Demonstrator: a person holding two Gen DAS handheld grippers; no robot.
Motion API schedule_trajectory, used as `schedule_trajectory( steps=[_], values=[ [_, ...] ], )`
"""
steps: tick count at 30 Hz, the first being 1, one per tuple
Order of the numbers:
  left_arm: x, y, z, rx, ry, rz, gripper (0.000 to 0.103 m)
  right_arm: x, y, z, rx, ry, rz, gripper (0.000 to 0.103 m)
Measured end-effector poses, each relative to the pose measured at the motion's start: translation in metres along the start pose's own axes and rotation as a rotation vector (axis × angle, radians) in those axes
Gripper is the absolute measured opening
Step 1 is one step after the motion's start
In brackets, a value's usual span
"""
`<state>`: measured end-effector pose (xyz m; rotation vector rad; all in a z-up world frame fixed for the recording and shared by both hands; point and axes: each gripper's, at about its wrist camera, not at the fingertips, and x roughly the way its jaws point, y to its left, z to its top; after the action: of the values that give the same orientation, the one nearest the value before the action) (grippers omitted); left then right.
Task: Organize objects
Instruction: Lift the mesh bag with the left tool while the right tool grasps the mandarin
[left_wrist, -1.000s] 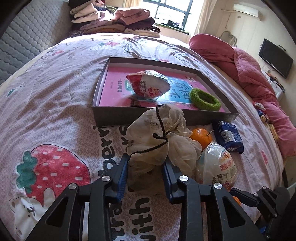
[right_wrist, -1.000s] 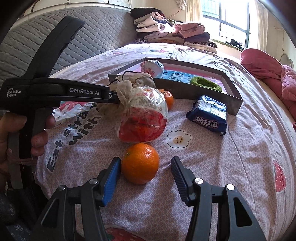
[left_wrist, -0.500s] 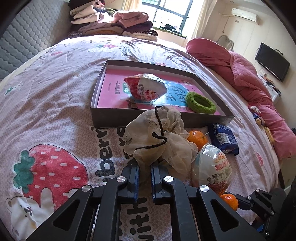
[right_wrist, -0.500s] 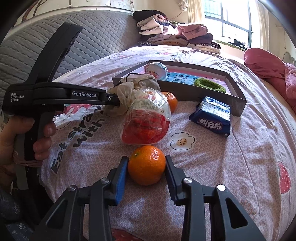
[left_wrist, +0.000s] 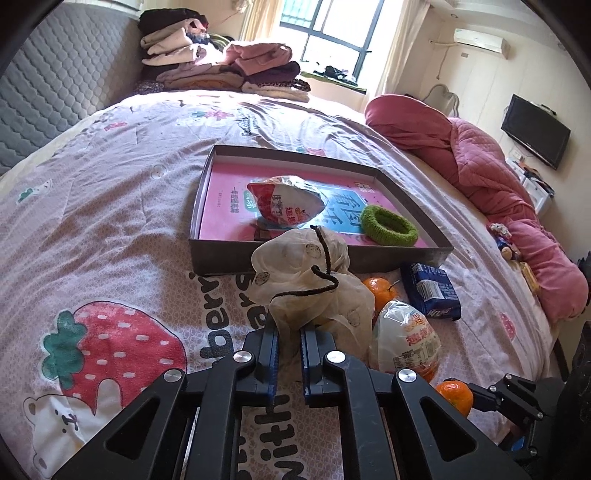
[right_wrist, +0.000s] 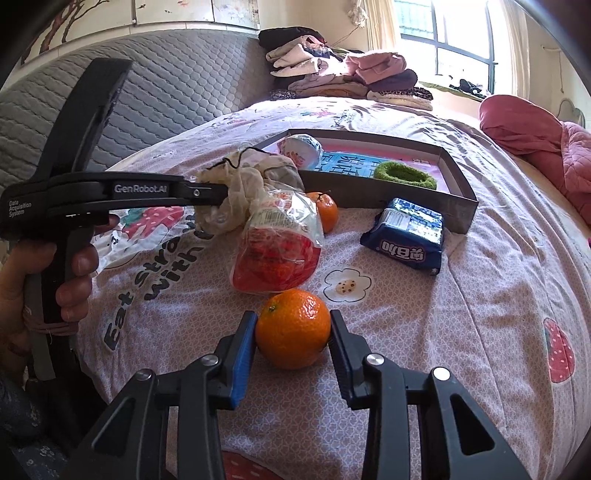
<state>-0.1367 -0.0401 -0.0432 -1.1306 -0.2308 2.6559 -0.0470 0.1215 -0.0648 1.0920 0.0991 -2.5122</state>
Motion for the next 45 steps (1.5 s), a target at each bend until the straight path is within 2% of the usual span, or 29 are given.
schedule_trajectory(
  steps=[9, 21, 45],
  values=[
    [-0.02, 0.004, 0.004, -0.013, -0.04, -0.01, 0.009, -0.002, -0.003, 0.0, 0.008, -0.007, -0.005, 0.038],
    [-0.042, 0.004, 0.001, -0.015, -0.057, 0.013, 0.009, -0.011, -0.006, 0.004, 0.014, -0.044, -0.024, 0.038],
    [-0.069, -0.027, -0.009, 0.056, -0.081, 0.022, 0.009, -0.034, -0.008, 0.028, 0.007, -0.15, -0.057, 0.038]
  ],
)
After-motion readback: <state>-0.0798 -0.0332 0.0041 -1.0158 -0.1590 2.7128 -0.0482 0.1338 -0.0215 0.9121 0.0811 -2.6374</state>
